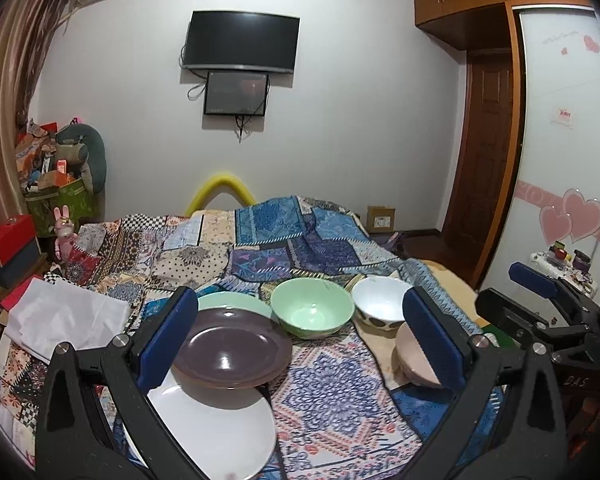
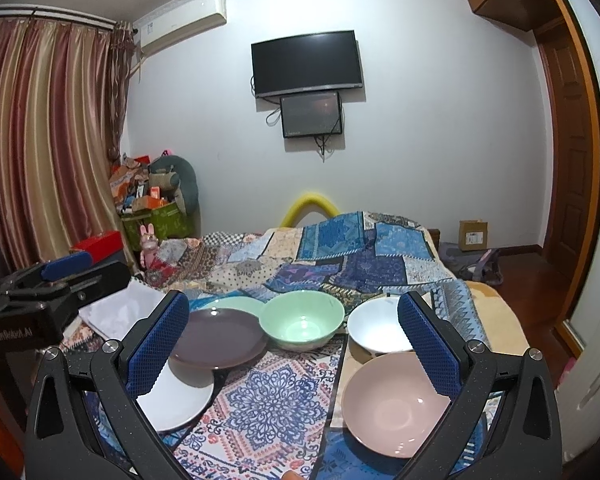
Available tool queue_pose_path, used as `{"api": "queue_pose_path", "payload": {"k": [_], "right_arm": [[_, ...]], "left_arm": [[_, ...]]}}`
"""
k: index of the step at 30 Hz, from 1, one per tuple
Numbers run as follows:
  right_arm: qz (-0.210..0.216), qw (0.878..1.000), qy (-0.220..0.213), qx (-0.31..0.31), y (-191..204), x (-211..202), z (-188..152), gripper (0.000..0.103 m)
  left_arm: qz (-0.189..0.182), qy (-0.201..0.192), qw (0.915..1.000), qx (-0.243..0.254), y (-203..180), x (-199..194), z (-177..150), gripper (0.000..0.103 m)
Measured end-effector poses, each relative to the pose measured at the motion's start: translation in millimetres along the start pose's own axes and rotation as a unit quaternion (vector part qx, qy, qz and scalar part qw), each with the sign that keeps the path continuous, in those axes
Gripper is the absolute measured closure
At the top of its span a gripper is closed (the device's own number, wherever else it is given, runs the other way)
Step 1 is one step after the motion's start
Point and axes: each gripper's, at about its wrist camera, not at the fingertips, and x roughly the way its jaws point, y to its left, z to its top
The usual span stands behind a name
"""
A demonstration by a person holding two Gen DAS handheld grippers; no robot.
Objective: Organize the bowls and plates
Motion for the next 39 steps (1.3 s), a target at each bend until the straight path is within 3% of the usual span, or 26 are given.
{"api": "queue_pose_path", "payload": {"k": [9, 12, 21, 26, 34, 39], "right_arm": [[0.007, 0.999, 0.035, -0.018, 10.7, 31.7, -5.3, 0.000], [0.011, 0.999, 0.046, -0.024, 16.9, 43.9, -6.8, 0.002], [0.035, 0.994, 0.098, -0.036, 36.7, 89.3, -17.3, 0.022], [0.053, 0.988, 0.142, -0.027, 43.8, 122.5, -25.1, 0.039], [0.065, 0.977, 0.205, 0.000, 47.7, 163.9, -50.9, 0.050], [0.058, 0.970, 0.234, 0.006, 46.4, 184.1, -64.1, 0.056]], "left_arm": [[0.034, 0.050, 0.9981, 0.010, 45.1, 34.0, -2.0, 0.001], [0.039, 0.072, 0.9966, 0.002, 64.6, 47.5, -4.4, 0.010], [0.045, 0.138, 0.9894, -0.003, 118.7, 94.4, -14.3, 0.028], [0.049, 0.163, 0.9855, -0.003, 149.4, 120.5, -17.6, 0.036], [0.031, 0.198, 0.9797, -0.006, 176.5, 161.3, -41.7, 0.039], [0.022, 0.236, 0.9715, -0.009, 183.0, 189.6, -62.1, 0.053]]}}
